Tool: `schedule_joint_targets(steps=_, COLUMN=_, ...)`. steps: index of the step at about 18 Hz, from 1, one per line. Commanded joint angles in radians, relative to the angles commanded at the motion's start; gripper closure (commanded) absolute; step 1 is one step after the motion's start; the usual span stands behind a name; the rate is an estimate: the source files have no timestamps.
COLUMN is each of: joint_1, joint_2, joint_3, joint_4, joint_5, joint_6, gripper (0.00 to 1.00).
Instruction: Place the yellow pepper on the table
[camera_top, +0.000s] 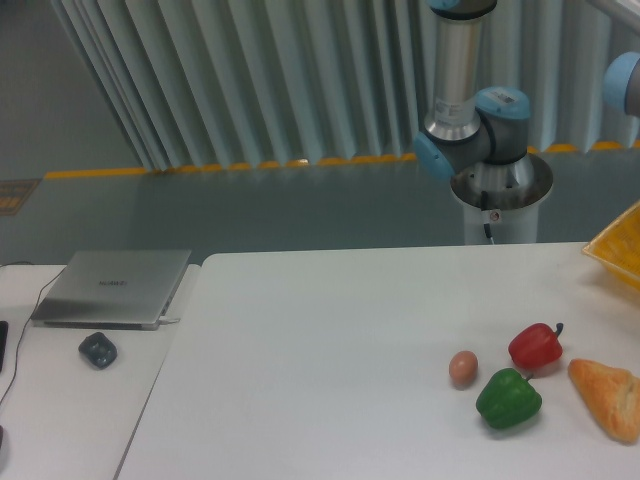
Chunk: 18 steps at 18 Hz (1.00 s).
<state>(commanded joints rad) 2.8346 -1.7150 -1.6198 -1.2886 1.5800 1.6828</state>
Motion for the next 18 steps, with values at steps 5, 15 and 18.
schedule_joint_targets(steps=5, joint_1=0.155, joint_2=0.028, joint_3=-0.080, joint_4=0.015, joint_5=-0.008, joint_6=0.014, gripper=0.00)
schedule_joint_targets(steps=15, joint_1=0.247, joint_2=0.015, joint_3=-0.111, joint_4=0.029, joint_5=-0.035, joint_6=-0.002, gripper=0.00)
schedule_joint_targets(steps=18, joint_1=0.285, joint_2=0.011, joint_3=-0.129, joint_4=0.049, joint_5=-0.093, joint_6=0.000, gripper=0.00)
